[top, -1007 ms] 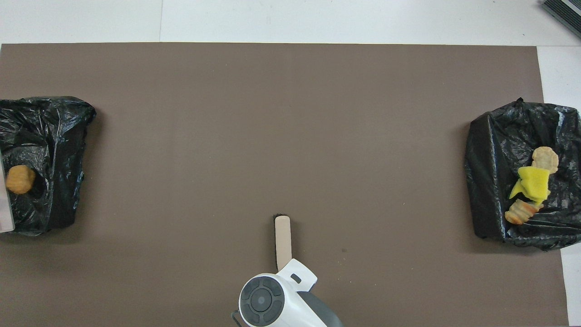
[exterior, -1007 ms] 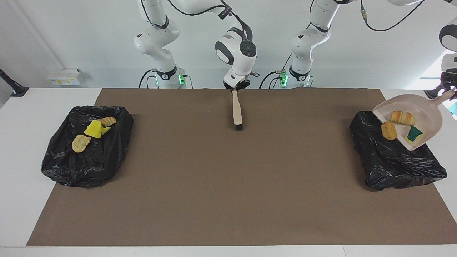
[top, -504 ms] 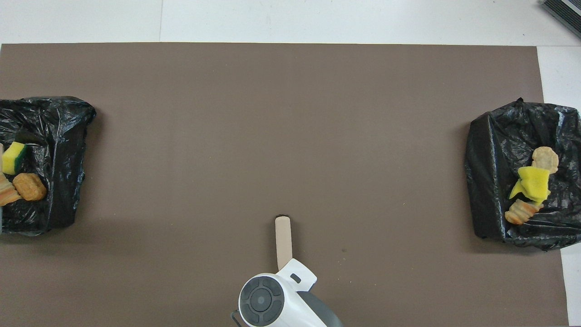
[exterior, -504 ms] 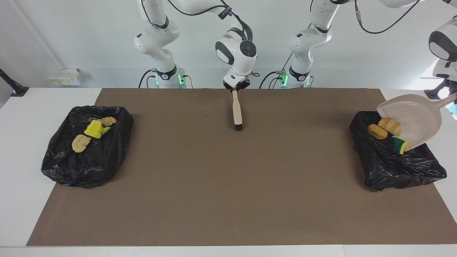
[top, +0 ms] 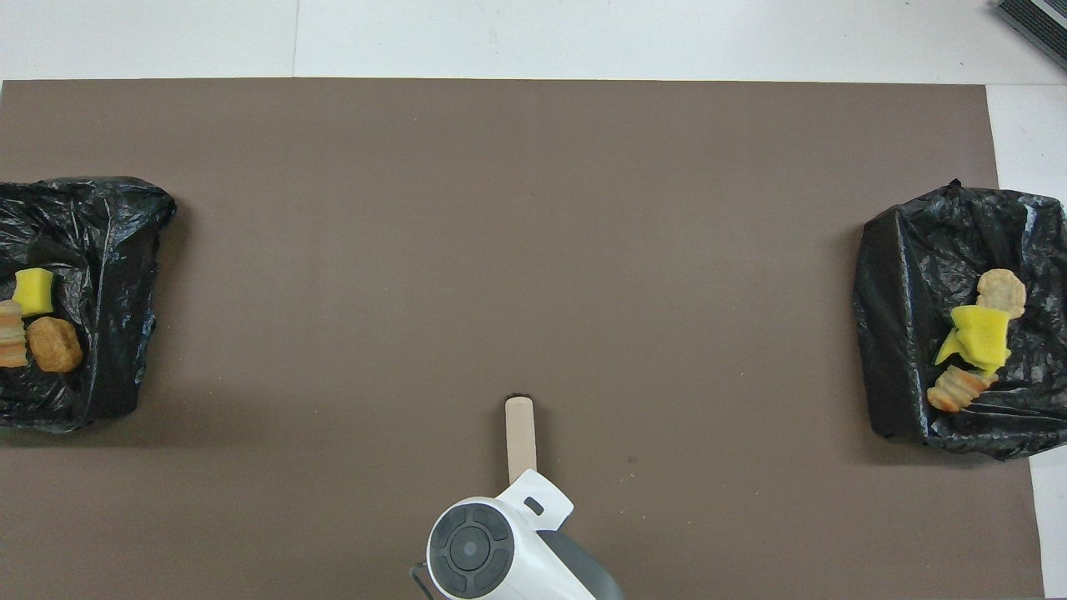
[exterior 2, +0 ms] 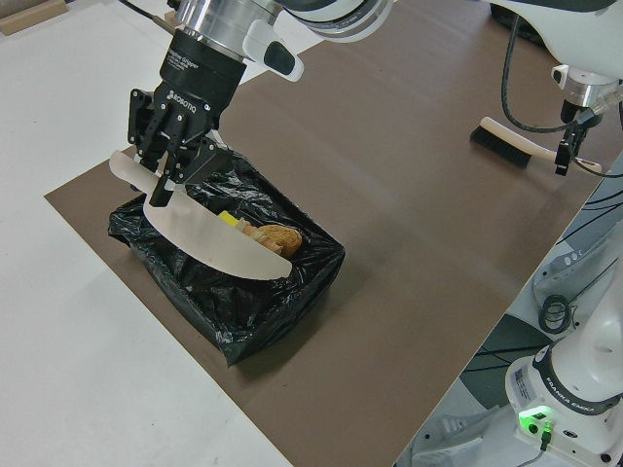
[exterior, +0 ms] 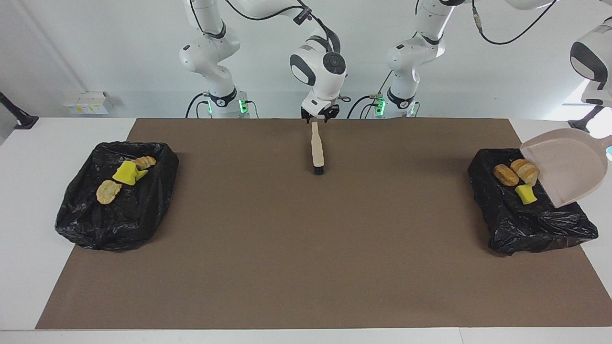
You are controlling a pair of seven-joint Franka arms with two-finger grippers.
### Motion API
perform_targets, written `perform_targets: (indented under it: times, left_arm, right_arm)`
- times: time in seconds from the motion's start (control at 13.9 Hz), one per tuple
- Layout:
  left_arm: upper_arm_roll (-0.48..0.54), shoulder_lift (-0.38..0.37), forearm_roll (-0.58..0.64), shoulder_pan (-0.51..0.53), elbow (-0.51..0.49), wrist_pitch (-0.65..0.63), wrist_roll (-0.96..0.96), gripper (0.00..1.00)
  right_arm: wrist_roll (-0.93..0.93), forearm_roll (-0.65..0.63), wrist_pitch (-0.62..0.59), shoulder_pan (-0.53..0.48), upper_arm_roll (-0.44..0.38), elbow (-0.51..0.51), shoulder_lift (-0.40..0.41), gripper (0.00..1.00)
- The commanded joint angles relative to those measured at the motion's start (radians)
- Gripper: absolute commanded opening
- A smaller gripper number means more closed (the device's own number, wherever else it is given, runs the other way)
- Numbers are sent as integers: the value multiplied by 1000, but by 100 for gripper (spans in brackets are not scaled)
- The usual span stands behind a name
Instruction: Sweep and dump trash in bin
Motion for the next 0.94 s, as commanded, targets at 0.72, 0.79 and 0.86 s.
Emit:
perform_targets:
  times: [0.72,0.79,0.86]
  left_arm:
    - [-2,-1,-187,-174,119,-109,-170,0]
    - [-9,-4,-206,-202,111,-136,-213,0]
    - [-11,-7,-230,-222,109,-170,-264,0]
  right_arm:
    - [-179,-33,-237,-244,-14,259,-109,100]
    - [-222,-69,-271,-272,-14,304,-107,100]
    - [-278,-99,-308,-310,-12,342,-109,100]
